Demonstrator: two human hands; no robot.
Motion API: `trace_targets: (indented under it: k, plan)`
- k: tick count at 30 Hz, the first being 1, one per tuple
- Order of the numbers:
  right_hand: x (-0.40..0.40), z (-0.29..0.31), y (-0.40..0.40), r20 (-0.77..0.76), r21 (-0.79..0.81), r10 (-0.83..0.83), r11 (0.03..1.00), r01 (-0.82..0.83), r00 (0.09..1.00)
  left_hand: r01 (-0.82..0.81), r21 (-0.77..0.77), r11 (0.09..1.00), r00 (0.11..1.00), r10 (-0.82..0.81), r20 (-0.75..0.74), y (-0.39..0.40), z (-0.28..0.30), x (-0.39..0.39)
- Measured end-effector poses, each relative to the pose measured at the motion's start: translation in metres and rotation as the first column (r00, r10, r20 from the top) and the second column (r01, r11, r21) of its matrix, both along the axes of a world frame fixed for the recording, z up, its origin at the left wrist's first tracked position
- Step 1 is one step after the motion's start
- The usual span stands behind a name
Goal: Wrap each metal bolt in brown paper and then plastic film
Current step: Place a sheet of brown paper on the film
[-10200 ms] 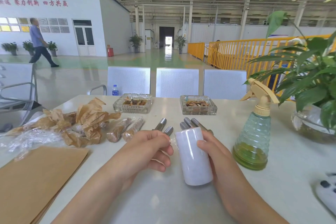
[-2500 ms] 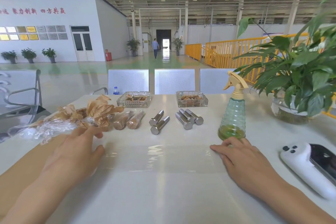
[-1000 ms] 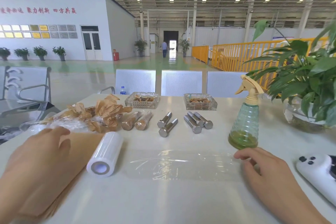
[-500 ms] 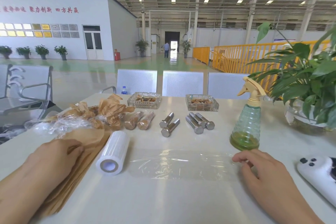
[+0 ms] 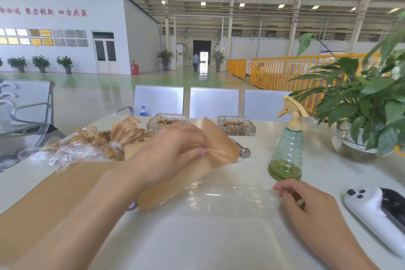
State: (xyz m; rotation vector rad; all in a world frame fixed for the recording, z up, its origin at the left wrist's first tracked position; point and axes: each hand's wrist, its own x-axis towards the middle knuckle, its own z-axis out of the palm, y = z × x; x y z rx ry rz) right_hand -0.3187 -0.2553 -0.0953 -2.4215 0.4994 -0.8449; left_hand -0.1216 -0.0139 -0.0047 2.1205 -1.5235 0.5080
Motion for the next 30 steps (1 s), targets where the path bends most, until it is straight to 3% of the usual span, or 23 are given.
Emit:
trace_targets:
  k: [4,9,18,25,30]
  plan:
    - [-0.003,0.000,-0.001,-0.019,-0.021,0.107,0.994,-0.107,0.994,0.131,0.239,0.962,0.989,-0.109,-0.102,-0.041,-0.035,-0.012]
    - [0.000,-0.004,-0.001,-0.130,-0.170,0.210,0.958,-0.231,0.969,0.108,0.325,0.940,0.988,-0.066,-0.139,-0.052,-0.076,-0.018]
    - [0.008,-0.010,-0.001,-0.324,-0.290,0.174,0.918,-0.272,0.930,-0.131,0.365,0.922,0.978,0.181,-0.106,-0.038,-0.087,-0.030]
    - [0.006,-0.014,-0.005,-0.253,-0.281,0.081,0.947,-0.153,0.964,-0.367,0.458,0.810,0.918,0.395,0.037,-0.030,-0.084,-0.055]
    - [0.007,-0.016,-0.005,-0.277,-0.341,0.010,0.934,-0.108,0.961,-0.428,0.494,0.757,0.882,0.468,0.047,-0.022,-0.079,-0.066]
